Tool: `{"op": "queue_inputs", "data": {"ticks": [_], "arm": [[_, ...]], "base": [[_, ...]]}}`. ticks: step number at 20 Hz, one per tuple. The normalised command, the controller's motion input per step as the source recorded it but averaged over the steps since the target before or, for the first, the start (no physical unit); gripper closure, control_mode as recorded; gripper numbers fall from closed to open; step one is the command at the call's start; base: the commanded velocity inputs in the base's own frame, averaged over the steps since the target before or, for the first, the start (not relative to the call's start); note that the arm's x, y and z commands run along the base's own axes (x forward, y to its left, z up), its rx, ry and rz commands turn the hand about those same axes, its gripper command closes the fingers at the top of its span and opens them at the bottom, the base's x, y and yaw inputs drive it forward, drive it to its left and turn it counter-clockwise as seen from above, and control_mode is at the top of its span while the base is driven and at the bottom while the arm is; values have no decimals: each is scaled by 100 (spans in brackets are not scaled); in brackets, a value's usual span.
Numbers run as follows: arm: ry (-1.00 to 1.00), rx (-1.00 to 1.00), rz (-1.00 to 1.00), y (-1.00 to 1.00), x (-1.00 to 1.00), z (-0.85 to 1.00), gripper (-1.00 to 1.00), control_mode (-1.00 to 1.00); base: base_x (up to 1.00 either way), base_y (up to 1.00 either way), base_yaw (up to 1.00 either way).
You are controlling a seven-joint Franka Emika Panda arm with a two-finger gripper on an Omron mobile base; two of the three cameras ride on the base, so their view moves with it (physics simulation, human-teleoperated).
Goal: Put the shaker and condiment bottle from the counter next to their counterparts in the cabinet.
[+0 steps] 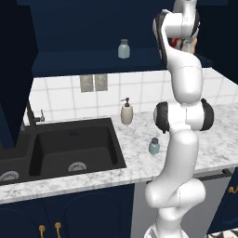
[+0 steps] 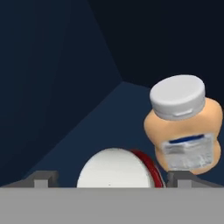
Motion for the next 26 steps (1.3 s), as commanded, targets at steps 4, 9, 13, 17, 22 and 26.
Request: {"op": "queue_inputs", "data": {"ticks": [4, 9, 13, 17, 22, 26], "arm": [[-2, 0, 1, -15, 18, 1, -100, -100], [-14, 0, 4, -12, 1, 13, -100, -100], [-14, 0, 4, -12, 0, 8, -100, -100], [-14, 0, 4, -6, 0, 1, -100, -100], [-21, 0, 5, 0, -26, 0, -100, -100], [-27, -1, 5, 7, -73, -4, -100, -100]], "base": [[0, 0, 0], [0, 0, 0], [0, 0, 0], [0, 0, 0], [0, 0, 0], [0, 0, 0]]}}
